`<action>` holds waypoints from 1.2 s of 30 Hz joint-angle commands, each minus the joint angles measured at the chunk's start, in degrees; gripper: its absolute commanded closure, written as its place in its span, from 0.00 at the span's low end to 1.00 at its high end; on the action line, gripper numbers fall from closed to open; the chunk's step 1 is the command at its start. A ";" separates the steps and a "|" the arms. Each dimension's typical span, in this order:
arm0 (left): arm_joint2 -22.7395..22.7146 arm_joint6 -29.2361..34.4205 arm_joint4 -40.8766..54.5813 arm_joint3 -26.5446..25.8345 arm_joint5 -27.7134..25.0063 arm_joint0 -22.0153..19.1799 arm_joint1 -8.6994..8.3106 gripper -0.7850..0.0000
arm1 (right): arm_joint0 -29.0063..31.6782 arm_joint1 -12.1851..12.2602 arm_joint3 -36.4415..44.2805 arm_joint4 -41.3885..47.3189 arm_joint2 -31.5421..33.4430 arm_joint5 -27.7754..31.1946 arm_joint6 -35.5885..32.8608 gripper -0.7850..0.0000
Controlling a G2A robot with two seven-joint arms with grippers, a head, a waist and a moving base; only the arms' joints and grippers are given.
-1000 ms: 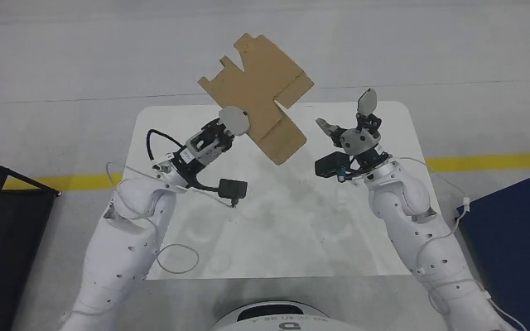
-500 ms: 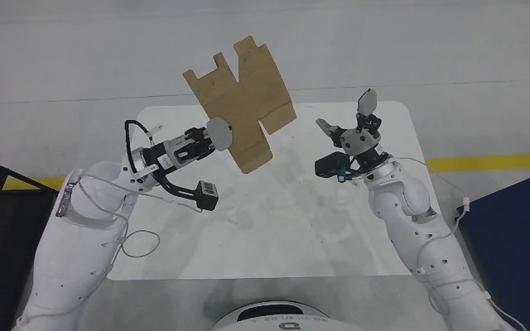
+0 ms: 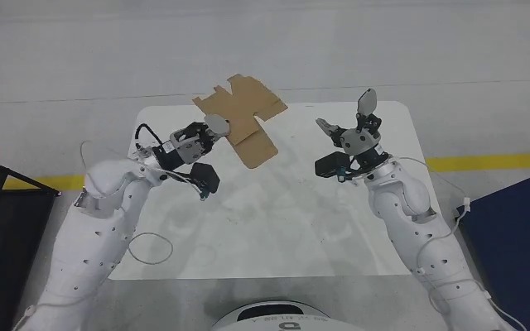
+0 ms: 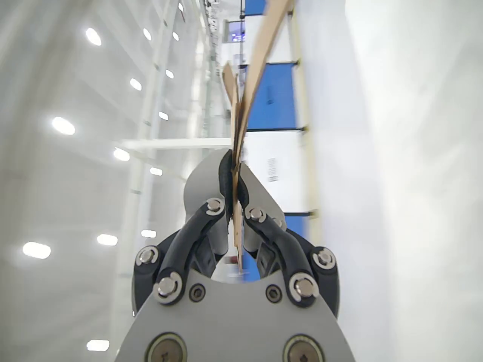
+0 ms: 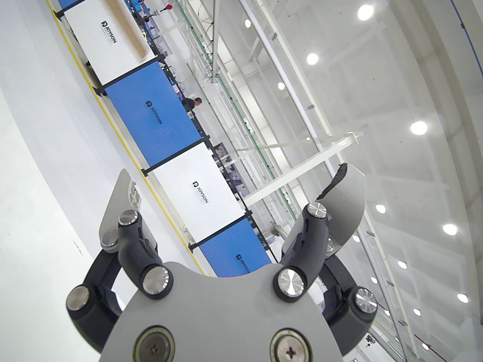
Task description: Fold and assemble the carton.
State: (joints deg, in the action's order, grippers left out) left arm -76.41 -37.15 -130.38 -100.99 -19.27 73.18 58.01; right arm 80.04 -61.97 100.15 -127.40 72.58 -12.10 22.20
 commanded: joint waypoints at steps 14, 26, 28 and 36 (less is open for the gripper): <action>6.40 8.77 49.91 15.78 -31.17 -7.09 2.10 1.00 | 0.00 0.00 0.00 0.00 0.00 0.00 0.00 0.00; 10.89 15.12 47.06 12.10 -38.05 -10.08 1.79 1.00 | -1.20 0.74 -1.86 20.59 1.05 27.62 17.83 0.00; 10.96 15.05 44.83 11.74 -36.93 -10.15 1.71 1.00 | -1.75 1.19 -2.10 19.50 1.88 32.40 18.35 0.00; 8.68 11.68 38.26 11.78 -30.46 -10.09 1.08 1.00 | -3.83 1.29 -3.05 18.85 2.62 33.27 13.48 0.00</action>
State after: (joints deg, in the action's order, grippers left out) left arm -67.35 -25.02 -91.67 -89.30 -50.17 62.98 59.19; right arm 76.42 -60.63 97.16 -109.19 75.29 21.12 35.55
